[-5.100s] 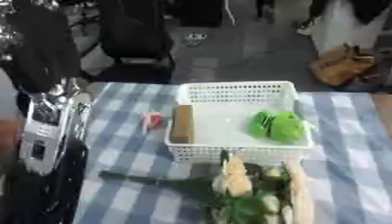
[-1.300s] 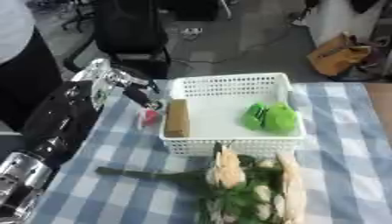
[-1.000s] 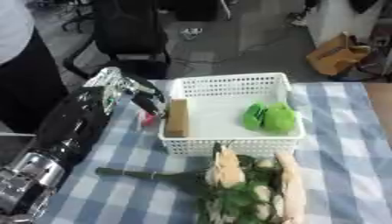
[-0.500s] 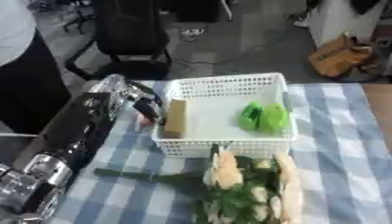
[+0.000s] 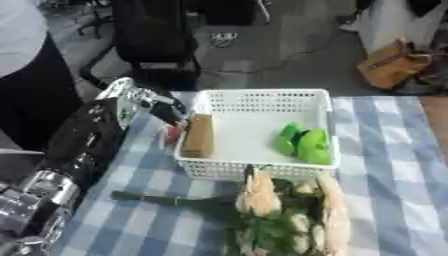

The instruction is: Pick up objects on the table and place them in the box.

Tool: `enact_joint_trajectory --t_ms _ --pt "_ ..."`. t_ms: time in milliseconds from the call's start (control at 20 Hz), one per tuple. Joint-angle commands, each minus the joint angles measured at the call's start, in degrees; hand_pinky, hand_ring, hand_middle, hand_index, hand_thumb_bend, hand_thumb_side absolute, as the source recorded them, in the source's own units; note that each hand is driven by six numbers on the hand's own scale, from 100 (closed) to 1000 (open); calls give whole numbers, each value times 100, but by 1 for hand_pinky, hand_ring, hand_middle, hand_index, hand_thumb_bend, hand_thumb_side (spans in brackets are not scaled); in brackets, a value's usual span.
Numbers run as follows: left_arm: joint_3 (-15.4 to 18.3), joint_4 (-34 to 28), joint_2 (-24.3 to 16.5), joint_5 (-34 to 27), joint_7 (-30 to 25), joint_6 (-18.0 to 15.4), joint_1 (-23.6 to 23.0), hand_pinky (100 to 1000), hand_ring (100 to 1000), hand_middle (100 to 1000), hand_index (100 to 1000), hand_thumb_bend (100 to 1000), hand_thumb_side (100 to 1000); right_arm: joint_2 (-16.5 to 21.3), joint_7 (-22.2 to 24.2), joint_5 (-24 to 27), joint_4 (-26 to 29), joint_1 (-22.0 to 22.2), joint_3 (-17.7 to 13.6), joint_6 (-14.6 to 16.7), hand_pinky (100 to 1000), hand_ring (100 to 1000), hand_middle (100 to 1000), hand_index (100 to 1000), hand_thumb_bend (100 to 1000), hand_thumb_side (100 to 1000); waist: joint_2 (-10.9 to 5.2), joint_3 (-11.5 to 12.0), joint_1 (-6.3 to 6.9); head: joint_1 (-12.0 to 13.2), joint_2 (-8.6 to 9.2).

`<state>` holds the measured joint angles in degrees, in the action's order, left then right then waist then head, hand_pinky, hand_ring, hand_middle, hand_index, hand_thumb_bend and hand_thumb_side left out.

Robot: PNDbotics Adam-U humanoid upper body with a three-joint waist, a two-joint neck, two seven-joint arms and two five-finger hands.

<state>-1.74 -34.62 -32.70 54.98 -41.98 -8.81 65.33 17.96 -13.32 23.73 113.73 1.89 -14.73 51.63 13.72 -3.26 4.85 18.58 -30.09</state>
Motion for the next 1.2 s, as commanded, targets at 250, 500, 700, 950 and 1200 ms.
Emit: enact_joint_trajectory --t_ms 250,500,700,950,1200 --pt "84 -198 -294 -473 63 93 229 944 1000 1000 1000 252 795 129 -27 -65 87 -5 11 34 677 755 612 644 100 974 -192 22 65 42 34" --pt "53 -188 -366 -327 38 116 252 956 1000 1000 1000 290 748 150 -34 -68 87 -3 27 34 677 755 612 644 100 974 -202 25 76 53 31" --pt "51 -172 -401 48 49 25 244 973 1000 1000 1000 376 670 152 -11 -80 87 -5 55 34 677 755 612 644 100 975 -196 25 86 57 13" --pt "41 -108 -366 542 12 -187 192 1000 1000 1000 1000 565 578 149 5 -70 87 -24 71 34 677 755 610 642 100 975 -180 5 80 59 33" --pt "110 -27 -395 956 23 -311 156 1000 1000 1000 1000 549 576 135 56 -75 87 -45 113 34 676 755 609 641 100 974 -151 -9 86 76 60"
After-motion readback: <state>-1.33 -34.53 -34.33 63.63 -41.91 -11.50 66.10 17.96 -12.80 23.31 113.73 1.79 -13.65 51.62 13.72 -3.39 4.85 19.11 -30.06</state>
